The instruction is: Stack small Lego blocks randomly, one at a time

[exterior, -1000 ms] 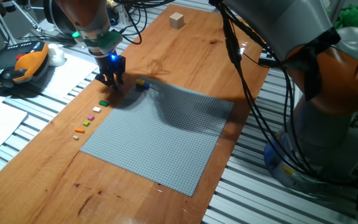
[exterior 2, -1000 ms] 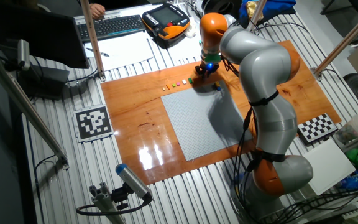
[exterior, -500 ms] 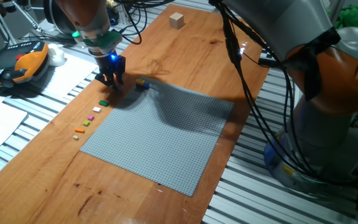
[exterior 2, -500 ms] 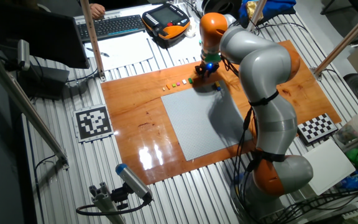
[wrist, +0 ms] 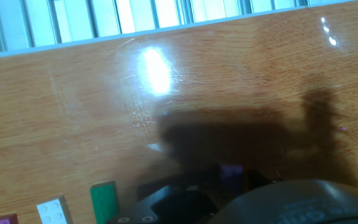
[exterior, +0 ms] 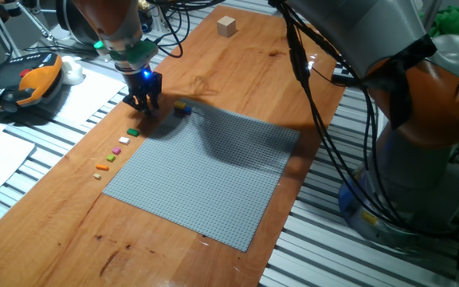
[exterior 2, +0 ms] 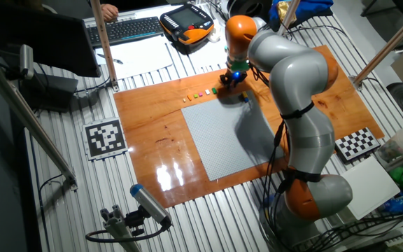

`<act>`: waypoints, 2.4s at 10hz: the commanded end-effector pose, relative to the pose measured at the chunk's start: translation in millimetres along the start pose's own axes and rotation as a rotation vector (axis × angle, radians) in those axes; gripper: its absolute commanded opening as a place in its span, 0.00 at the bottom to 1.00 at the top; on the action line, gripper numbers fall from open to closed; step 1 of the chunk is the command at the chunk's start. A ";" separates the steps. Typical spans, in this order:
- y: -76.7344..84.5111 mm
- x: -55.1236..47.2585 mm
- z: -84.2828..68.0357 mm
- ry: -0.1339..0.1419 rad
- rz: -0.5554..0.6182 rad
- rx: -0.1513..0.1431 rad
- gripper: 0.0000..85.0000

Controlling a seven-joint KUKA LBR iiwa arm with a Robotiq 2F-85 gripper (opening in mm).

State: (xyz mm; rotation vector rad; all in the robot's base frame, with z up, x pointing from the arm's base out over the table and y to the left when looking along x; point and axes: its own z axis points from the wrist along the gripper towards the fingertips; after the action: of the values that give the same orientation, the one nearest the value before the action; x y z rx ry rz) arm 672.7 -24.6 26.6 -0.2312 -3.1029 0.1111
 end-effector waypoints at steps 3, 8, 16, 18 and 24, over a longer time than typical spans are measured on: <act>0.1 0.3 -0.3 0.000 -0.008 0.000 0.20; -9.5 5.5 -21.8 0.000 -0.079 -0.042 0.00; -45.9 38.5 -54.8 0.008 -0.054 -0.039 0.00; -41.4 47.6 -40.9 -0.003 -0.070 -0.042 0.00; -48.6 62.5 -35.9 0.013 -0.142 0.009 0.00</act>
State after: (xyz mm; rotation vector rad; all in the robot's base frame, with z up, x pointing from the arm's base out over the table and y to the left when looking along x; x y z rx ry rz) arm 604.4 -60.9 66.6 -0.0114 -3.0946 0.1177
